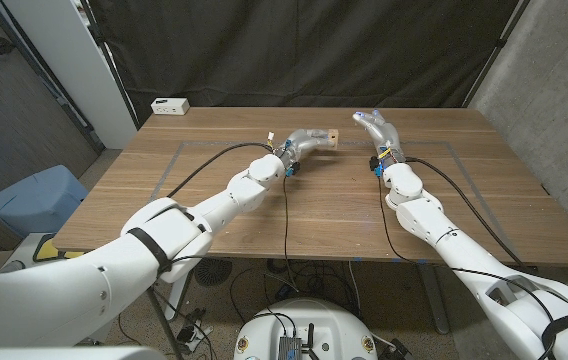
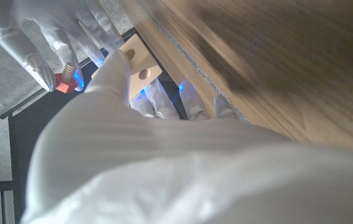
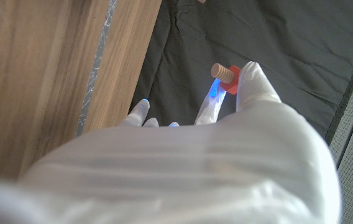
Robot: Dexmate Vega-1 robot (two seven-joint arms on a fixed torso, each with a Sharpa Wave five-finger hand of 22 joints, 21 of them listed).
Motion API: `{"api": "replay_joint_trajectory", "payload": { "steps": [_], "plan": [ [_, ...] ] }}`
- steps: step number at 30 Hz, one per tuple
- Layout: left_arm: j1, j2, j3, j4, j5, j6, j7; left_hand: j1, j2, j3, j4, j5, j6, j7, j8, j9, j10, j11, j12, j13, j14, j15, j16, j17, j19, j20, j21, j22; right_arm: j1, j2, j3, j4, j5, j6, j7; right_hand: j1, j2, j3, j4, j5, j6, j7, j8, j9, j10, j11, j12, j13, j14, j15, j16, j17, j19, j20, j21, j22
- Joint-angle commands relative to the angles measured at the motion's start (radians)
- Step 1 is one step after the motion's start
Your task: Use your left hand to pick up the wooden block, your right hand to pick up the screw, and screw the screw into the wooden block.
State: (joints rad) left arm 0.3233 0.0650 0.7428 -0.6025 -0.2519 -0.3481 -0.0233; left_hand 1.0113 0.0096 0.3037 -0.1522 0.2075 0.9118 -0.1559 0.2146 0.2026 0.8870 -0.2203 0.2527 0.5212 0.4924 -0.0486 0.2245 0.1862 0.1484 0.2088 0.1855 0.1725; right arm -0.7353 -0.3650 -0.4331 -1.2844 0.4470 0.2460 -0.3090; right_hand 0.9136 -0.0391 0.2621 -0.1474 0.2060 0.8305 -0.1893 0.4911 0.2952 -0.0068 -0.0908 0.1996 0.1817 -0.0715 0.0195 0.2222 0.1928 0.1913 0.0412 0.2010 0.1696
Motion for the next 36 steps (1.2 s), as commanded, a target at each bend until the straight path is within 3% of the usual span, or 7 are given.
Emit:
{"api": "replay_joint_trajectory", "payload": {
  "steps": [1,19,27,36],
  "plan": [
    [-0.014,-0.037,0.003,0.062,-0.012,-0.023,-0.009,-0.021,0.032,0.001,0.005,0.004,0.010,0.006,0.005,0.003,0.007,0.003,-0.002,0.004,-0.006,-0.034,-0.006,0.002,-0.007,0.003,0.006,0.002,0.004,0.048,-0.003,0.027,-0.011,0.036,-0.047,0.003,0.001,0.000,0.001,0.000,-0.003,-0.006,0.005,0.005,0.009,-0.003,0.000,0.003,0.003,0.001,0.000,0.006,0.006,0.003,0.000,0.002],
    [-0.032,-0.060,0.010,0.106,-0.021,-0.037,-0.050,-0.022,0.032,-0.001,0.005,0.004,0.009,0.008,0.004,0.003,0.008,0.003,-0.005,0.004,-0.005,-0.035,-0.007,0.001,-0.008,0.003,0.006,0.002,0.002,0.054,-0.017,0.033,-0.017,0.056,-0.025,0.005,0.003,-0.001,0.001,-0.002,-0.002,-0.007,0.009,0.007,0.009,-0.005,-0.003,0.003,-0.003,-0.002,-0.003,0.006,0.000,0.001,-0.005,0.002],
    [-0.021,-0.051,0.007,0.076,-0.027,-0.025,-0.056,-0.022,0.033,-0.002,0.006,0.005,0.008,0.007,0.004,0.003,0.008,0.004,-0.006,0.004,-0.005,-0.035,-0.007,0.001,-0.008,0.003,0.006,0.002,0.004,0.061,-0.024,0.053,-0.017,0.086,0.001,0.004,0.005,-0.002,0.002,-0.003,-0.007,-0.013,0.010,0.008,0.001,-0.011,-0.007,0.003,-0.013,-0.005,-0.008,0.007,-0.013,0.002,-0.010,0.003],
    [-0.012,-0.042,0.005,0.049,-0.030,-0.013,-0.060,-0.024,0.034,-0.003,0.006,0.005,0.005,0.009,0.002,0.003,0.008,0.004,-0.008,0.005,-0.006,-0.035,-0.007,0.001,-0.008,0.003,0.006,0.002,0.021,0.092,-0.029,0.124,-0.011,0.161,0.039,0.004,0.007,-0.002,0.003,-0.004,-0.012,-0.020,0.011,0.010,-0.009,-0.019,-0.011,0.004,-0.028,-0.007,-0.013,0.008,-0.034,0.004,-0.016,0.003]
  ]
}}
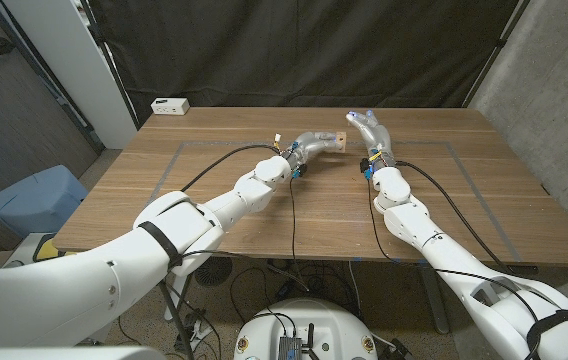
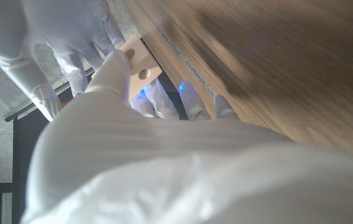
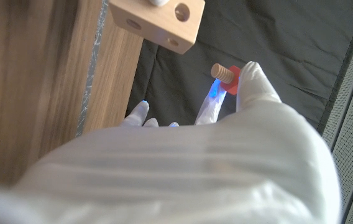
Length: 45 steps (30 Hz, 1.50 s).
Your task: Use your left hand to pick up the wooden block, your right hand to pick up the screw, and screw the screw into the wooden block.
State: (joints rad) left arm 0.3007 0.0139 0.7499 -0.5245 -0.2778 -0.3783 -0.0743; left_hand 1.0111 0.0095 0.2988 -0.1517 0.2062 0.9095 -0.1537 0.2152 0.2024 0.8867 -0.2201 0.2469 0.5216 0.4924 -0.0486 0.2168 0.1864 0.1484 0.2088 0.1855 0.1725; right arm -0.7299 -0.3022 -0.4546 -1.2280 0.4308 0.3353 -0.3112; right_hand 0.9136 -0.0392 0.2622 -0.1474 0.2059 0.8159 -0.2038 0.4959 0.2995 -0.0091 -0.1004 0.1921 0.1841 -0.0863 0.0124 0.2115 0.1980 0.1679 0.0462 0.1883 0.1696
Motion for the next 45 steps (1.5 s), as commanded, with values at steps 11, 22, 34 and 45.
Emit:
{"api": "replay_joint_trajectory", "payload": {
  "steps": [11,22,34,45],
  "plan": [
    [0.011,0.015,0.000,-0.044,-0.002,0.026,-0.014,-0.023,0.035,0.002,0.005,0.007,0.010,0.008,0.003,0.003,0.008,0.004,-0.003,0.006,-0.005,-0.034,0.000,0.001,-0.008,0.003,0.006,0.003,0.023,0.045,-0.008,0.102,0.011,0.104,0.059,0.004,0.009,-0.003,0.003,-0.004,0.004,-0.010,0.008,0.007,-0.010,-0.012,-0.005,0.001,-0.019,-0.004,-0.004,0.004,-0.018,-0.001,-0.004,0.003],
    [0.010,0.014,0.002,-0.049,0.001,0.027,-0.016,-0.025,0.035,0.001,0.006,0.007,0.008,0.006,0.002,0.003,0.009,0.004,-0.004,0.007,-0.007,-0.035,-0.001,0.001,-0.008,0.003,0.006,0.003,0.024,0.059,-0.009,0.133,0.013,0.137,0.069,0.003,0.012,-0.003,0.005,-0.004,0.006,-0.011,0.011,0.007,-0.012,-0.016,-0.005,0.001,-0.025,-0.005,-0.005,0.005,-0.027,-0.003,-0.005,0.003],
    [0.020,0.017,0.002,-0.064,0.001,0.032,-0.011,-0.024,0.036,0.001,0.005,0.008,0.008,0.007,0.002,0.003,0.009,0.004,-0.006,0.007,-0.006,-0.032,-0.001,0.001,-0.008,0.003,0.006,0.003,0.007,0.061,-0.004,0.121,0.012,0.147,0.055,0.003,0.016,-0.003,0.006,-0.005,0.012,-0.012,0.015,0.009,-0.011,-0.019,-0.004,0.001,-0.026,-0.009,-0.004,0.006,-0.030,-0.005,-0.004,0.004],
    [0.029,0.023,0.001,-0.082,0.000,0.039,-0.004,-0.024,0.036,-0.001,0.004,0.008,0.010,0.007,0.002,0.003,0.010,0.004,-0.007,0.008,-0.005,-0.033,-0.001,0.000,-0.008,0.003,0.006,0.003,0.006,0.068,-0.003,0.142,0.019,0.156,0.064,0.003,0.019,-0.003,0.006,-0.005,0.014,-0.012,0.018,0.010,-0.009,-0.021,-0.002,0.002,-0.027,-0.010,-0.003,0.006,-0.032,-0.006,-0.003,0.004]
  ]
}}
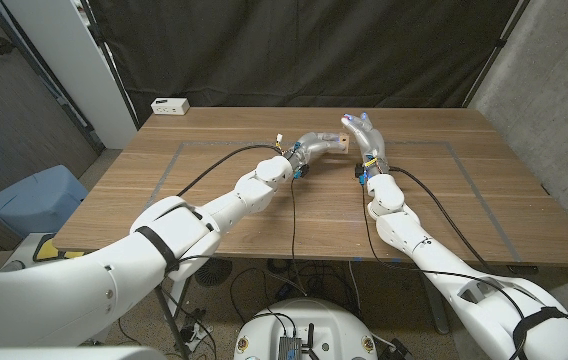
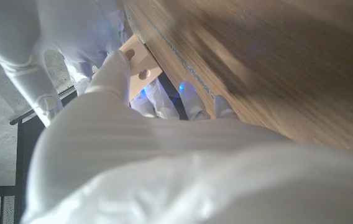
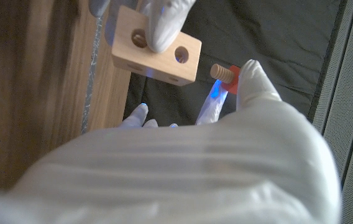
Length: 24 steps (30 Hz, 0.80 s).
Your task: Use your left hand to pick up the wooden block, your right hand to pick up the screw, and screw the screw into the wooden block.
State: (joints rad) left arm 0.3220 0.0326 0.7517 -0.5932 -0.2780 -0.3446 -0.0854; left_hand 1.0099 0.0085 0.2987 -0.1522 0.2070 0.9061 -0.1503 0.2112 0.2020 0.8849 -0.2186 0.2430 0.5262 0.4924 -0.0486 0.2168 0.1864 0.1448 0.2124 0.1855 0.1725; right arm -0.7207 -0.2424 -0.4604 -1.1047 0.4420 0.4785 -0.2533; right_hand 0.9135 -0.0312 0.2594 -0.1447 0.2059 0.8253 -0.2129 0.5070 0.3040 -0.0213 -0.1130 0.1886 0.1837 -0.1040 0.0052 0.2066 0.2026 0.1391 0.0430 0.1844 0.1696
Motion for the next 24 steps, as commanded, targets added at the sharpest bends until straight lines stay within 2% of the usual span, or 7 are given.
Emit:
{"api": "replay_joint_trajectory", "payload": {
  "steps": [1,24],
  "plan": [
    [0.007,0.004,-0.001,-0.013,0.001,0.005,0.007,-0.023,0.037,-0.001,0.005,0.007,0.013,0.003,0.006,0.004,0.012,0.002,-0.003,0.003,-0.005,-0.033,-0.001,0.000,-0.005,0.000,0.006,0.003,-0.003,0.008,0.003,0.021,0.009,0.013,0.007,0.003,0.011,0.000,0.004,-0.005,0.005,-0.003,0.007,0.005,0.003,-0.008,0.001,0.002,-0.009,-0.003,0.002,0.002,-0.002,-0.003,0.002,0.004],
    [0.002,0.002,-0.001,-0.001,0.000,0.004,0.003,-0.024,0.038,-0.002,0.005,0.008,0.013,0.004,0.006,0.004,0.012,0.002,-0.006,0.004,-0.005,-0.033,-0.001,0.000,-0.005,0.000,0.006,0.003,0.007,0.022,0.004,0.064,0.025,0.033,0.031,0.002,0.015,-0.001,0.004,-0.006,0.011,-0.003,0.013,0.007,0.003,-0.012,0.001,0.002,-0.011,-0.005,0.003,0.003,-0.003,-0.004,0.004,0.004]
  ]
}}
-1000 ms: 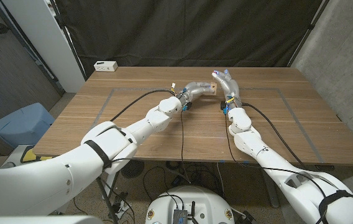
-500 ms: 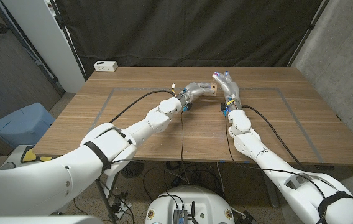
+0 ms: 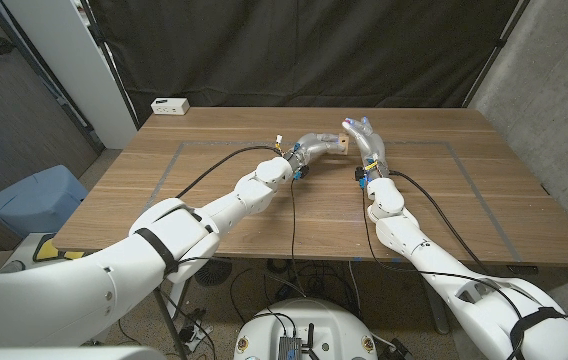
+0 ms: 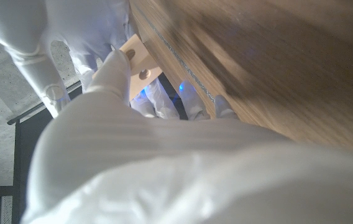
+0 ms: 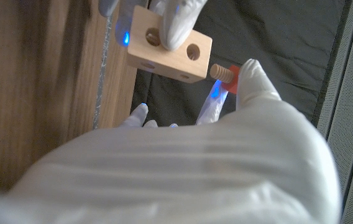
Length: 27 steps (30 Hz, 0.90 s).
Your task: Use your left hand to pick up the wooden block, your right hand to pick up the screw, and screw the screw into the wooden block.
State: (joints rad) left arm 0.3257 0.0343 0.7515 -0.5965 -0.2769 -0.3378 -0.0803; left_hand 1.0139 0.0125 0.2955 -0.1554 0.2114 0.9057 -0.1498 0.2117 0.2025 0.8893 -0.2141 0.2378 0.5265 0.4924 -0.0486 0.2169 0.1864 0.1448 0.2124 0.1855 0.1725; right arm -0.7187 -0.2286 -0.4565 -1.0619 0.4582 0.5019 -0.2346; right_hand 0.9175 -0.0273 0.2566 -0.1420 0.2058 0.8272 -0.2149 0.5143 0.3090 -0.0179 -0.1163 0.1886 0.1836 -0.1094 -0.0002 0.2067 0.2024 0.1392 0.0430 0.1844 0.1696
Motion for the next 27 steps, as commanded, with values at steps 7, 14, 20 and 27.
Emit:
{"api": "replay_joint_trajectory", "payload": {
  "steps": [7,14,20,27],
  "plan": [
    [0.004,0.007,-0.002,-0.011,-0.002,0.000,-0.001,-0.029,0.035,0.000,0.008,0.004,0.011,0.004,0.004,0.003,0.008,-0.002,-0.001,0.005,-0.006,-0.032,-0.002,0.000,-0.006,0.000,0.006,0.003,0.004,0.008,-0.002,0.020,0.008,0.008,0.012,-0.003,0.013,0.001,0.002,-0.006,0.015,-0.002,0.010,0.003,-0.001,-0.009,0.001,0.002,-0.005,0.000,0.003,0.003,-0.003,-0.004,0.005,0.004],
    [0.010,0.013,-0.003,-0.026,-0.002,0.005,0.002,-0.029,0.035,0.000,0.008,0.004,0.013,0.003,0.005,0.003,0.009,-0.002,-0.001,0.005,-0.006,-0.033,-0.002,0.000,-0.006,0.000,0.006,0.003,0.007,0.012,-0.004,0.030,0.008,0.012,0.016,-0.003,0.014,0.001,0.002,-0.007,0.017,-0.002,0.012,0.004,-0.001,-0.008,0.001,0.002,-0.006,-0.001,0.004,0.003,-0.003,-0.004,0.005,0.004],
    [0.008,0.009,-0.003,-0.018,-0.003,0.000,-0.001,-0.028,0.036,0.000,0.008,0.004,0.012,0.004,0.004,0.003,0.009,-0.002,-0.002,0.006,-0.005,-0.033,-0.002,0.000,-0.006,0.000,0.006,0.003,0.007,0.014,-0.004,0.032,0.010,0.011,0.015,-0.003,0.016,0.001,0.002,-0.007,0.017,-0.002,0.013,0.005,-0.002,-0.009,0.001,0.002,-0.006,-0.001,0.004,0.004,-0.003,-0.005,0.006,0.004],
    [0.016,0.015,-0.003,-0.038,-0.002,0.007,0.002,-0.029,0.035,-0.001,0.008,0.004,0.013,0.004,0.005,0.003,0.010,-0.002,-0.002,0.006,-0.005,-0.033,-0.002,0.000,-0.006,0.000,0.007,0.003,0.003,0.013,-0.001,0.031,0.014,0.014,0.017,-0.003,0.017,0.001,0.002,-0.007,0.019,-0.002,0.014,0.005,-0.001,-0.010,0.002,0.002,-0.005,-0.001,0.004,0.004,-0.001,-0.005,0.007,0.004]
  ]
}}
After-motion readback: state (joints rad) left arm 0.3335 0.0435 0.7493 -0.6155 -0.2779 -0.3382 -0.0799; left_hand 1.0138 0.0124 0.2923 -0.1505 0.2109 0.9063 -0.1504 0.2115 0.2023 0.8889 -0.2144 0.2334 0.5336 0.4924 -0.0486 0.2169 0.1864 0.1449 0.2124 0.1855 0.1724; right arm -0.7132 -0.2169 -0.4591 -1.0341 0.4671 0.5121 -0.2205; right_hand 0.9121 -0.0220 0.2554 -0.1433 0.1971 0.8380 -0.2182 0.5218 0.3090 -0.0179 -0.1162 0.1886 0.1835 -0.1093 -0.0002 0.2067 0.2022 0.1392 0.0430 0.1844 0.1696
